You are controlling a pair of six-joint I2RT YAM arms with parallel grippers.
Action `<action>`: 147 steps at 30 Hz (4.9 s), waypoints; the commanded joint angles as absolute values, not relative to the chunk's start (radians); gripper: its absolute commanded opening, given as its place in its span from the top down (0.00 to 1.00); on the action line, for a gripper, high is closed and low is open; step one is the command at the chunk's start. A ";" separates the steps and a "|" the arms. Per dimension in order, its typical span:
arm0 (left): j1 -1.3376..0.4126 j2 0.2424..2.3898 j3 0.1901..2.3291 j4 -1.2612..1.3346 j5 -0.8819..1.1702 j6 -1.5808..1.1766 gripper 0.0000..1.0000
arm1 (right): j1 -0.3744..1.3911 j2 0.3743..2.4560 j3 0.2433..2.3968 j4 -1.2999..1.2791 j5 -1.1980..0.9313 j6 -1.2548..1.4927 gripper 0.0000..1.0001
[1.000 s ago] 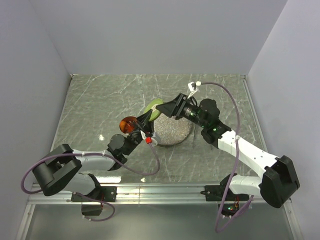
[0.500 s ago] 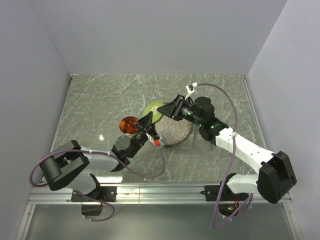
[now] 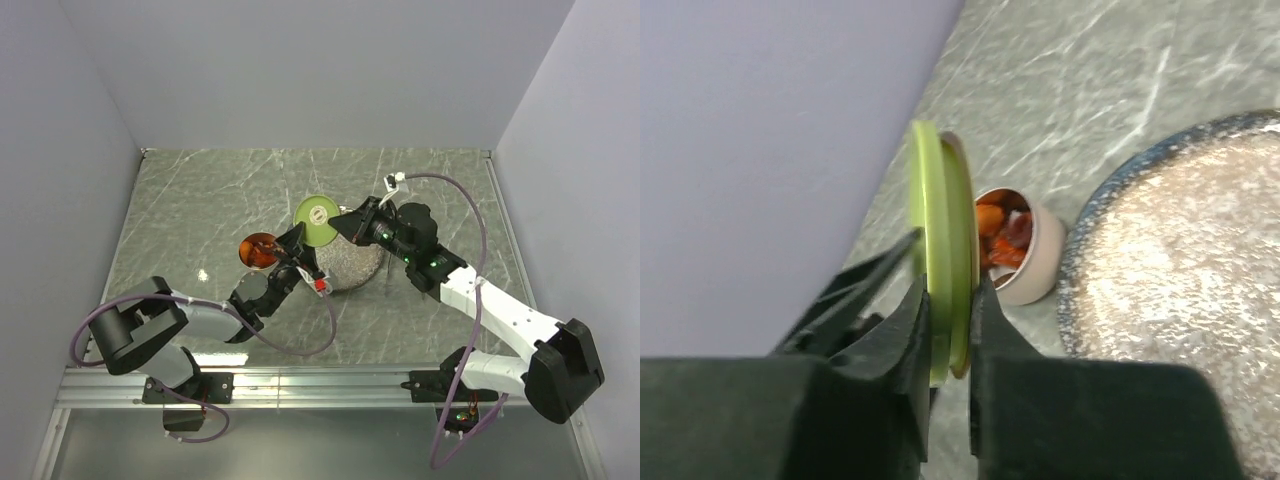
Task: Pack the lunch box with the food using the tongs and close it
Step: Pass the lid of the lunch box from the left arm to the right, then put the lid back on the lunch box
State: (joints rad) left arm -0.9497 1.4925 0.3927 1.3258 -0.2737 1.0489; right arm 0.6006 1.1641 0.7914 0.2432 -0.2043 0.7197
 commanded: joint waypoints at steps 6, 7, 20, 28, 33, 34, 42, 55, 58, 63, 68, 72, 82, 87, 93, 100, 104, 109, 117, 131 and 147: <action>-0.948 1.350 0.374 1.861 -0.276 0.852 0.39 | 0.594 1.121 0.750 0.360 -0.152 0.666 1.00; -0.945 1.342 0.370 1.862 -0.279 0.838 0.35 | 0.594 1.120 0.747 0.360 -0.152 0.666 1.00; -0.729 0.907 0.429 1.184 -0.206 0.235 0.27 | 0.557 1.060 0.729 0.330 -0.077 0.634 1.00; -0.447 0.871 0.675 0.480 -0.112 -0.291 0.30 | 0.552 1.176 0.755 0.379 -0.190 0.638 1.00; -0.217 0.919 0.628 0.437 0.127 -0.503 0.14 | 0.583 1.374 0.825 0.436 -0.354 0.652 1.00; -0.194 0.928 0.603 0.449 0.144 -0.524 0.03 | 0.600 1.402 0.863 0.434 -0.371 0.649 1.00; -0.104 0.963 0.520 0.479 0.063 -0.587 0.01 | 0.735 1.699 1.135 0.362 -0.471 0.630 1.00; -0.066 0.974 0.497 0.488 0.064 -0.601 0.01 | 0.752 2.002 1.411 0.308 -0.509 0.692 1.00; -0.063 0.960 0.491 0.488 0.061 -0.601 0.01 | 0.753 2.032 1.442 0.278 -0.485 0.690 1.00; -0.060 0.942 0.482 0.486 0.060 -0.601 0.00 | 0.744 2.011 1.404 0.252 -0.410 0.680 1.00; -0.060 0.922 0.477 0.483 0.055 -0.603 0.01 | 0.723 1.985 1.362 0.252 -0.371 0.681 1.00; -0.060 0.910 0.469 0.483 0.049 -0.603 0.00 | 0.698 1.971 1.322 0.256 -0.353 0.683 1.00; -0.058 0.891 0.462 0.482 0.040 -0.604 0.01 | 0.673 1.938 1.259 0.261 -0.339 0.675 1.00; -0.058 0.888 0.459 0.486 0.041 -0.606 0.01 | 0.663 1.910 1.213 0.376 -0.426 0.724 1.00; -0.058 0.873 0.451 0.492 0.032 -0.609 0.01 | 0.660 1.959 1.255 0.517 -0.570 0.833 1.00; -0.058 0.842 0.405 0.517 0.067 -0.644 0.01 | 0.660 1.950 1.249 0.506 -0.577 0.831 1.00; -0.061 0.824 0.357 0.522 0.084 -0.673 0.01 | 0.661 1.942 1.212 0.483 -0.568 0.807 1.00; -0.109 0.799 0.328 0.489 0.046 -0.663 0.04 | 0.663 1.973 1.198 0.480 -0.566 0.805 1.00; -0.189 0.850 0.327 0.474 0.003 -0.641 0.03 | 0.683 1.996 1.244 0.387 -0.488 0.756 1.00; -0.229 0.903 0.342 0.460 -0.040 -0.617 0.03 | 0.707 2.031 1.289 0.285 -0.393 0.715 1.00; -0.239 0.908 0.347 0.460 -0.055 -0.609 0.07 | 0.681 1.997 1.265 0.417 -0.517 0.825 1.00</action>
